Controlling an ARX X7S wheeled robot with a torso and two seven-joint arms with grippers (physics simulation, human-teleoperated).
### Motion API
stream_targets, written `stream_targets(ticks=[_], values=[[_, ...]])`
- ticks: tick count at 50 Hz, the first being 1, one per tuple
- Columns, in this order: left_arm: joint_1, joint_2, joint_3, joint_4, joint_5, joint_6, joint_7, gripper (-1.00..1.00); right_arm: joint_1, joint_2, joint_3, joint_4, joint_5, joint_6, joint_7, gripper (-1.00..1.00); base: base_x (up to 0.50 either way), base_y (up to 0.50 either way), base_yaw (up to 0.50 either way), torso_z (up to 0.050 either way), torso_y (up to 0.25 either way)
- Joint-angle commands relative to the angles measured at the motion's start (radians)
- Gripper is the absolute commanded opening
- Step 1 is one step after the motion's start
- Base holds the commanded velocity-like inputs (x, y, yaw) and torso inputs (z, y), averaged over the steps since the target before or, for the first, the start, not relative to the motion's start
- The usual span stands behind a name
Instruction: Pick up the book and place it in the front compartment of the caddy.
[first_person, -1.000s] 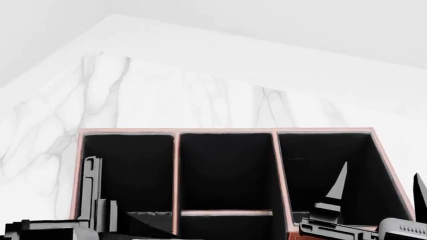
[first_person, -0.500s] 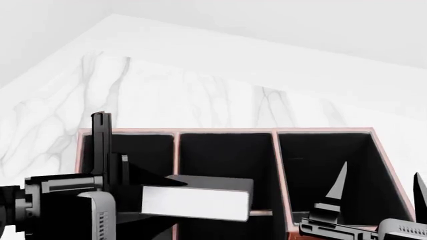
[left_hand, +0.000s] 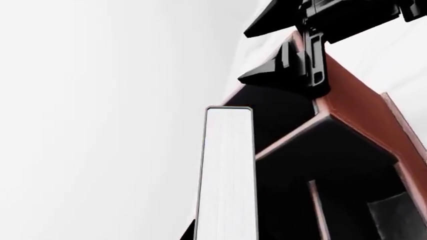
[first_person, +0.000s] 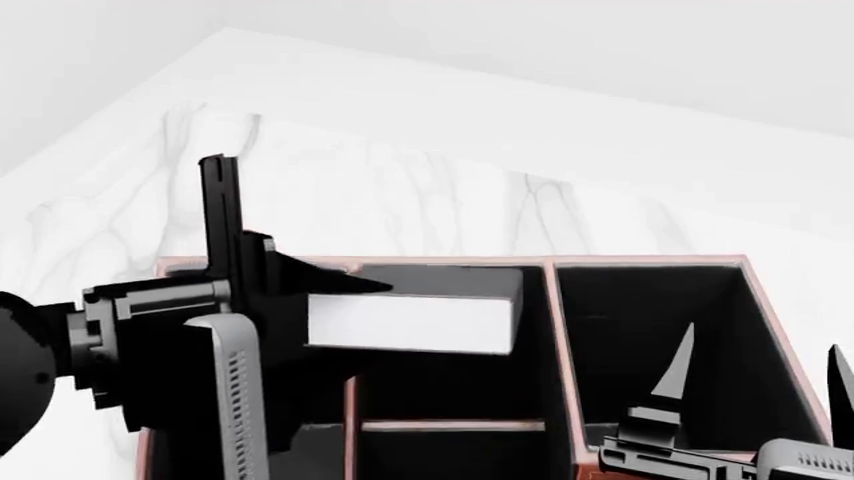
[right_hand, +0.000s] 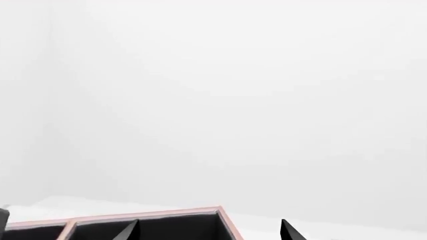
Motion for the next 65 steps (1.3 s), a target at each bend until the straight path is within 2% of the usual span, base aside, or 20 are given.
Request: stream_targets(ticks=[1,19,23,50,65], values=[[-0.010,0.067,-0.033,-0.112,0.025,0.120,-0.020,-1.00,-0.007,-0.019,0.010,0.037,-0.012,-0.009,-0.009,1.00,0.00,0.00,0.00,0.000,0.000],[-0.038,0.152,-0.041,-0.279,-0.022,0.112,-0.009,-1.00,-0.012,-0.012,0.015,0.035,-0.027,-0.020,0.008,1.00,0.00,0.00,0.00,0.000,0.001],[-0.054,0.152,-0.054,-0.233,-0.115,-0.011,0.042,-1.00,-0.009,-0.011,0.017,0.042,-0.026,-0.021,0.009,1.00,0.00,0.00,0.00,0.000,0.000],[-0.066,0.168,-0.040,-0.242,-0.160,-0.050,0.087,-1.00,-0.009,-0.006,0.018,0.055,-0.020,-0.032,0.012,1.00,0.00,0.00,0.00,0.000,0.000],[-0.113,0.241,-0.038,-0.409,-0.191,-0.069,0.133,-1.00,-0.008,-0.005,0.017,0.069,-0.017,-0.041,0.012,1.00,0.00,0.00,0.00,0.000,0.000]])
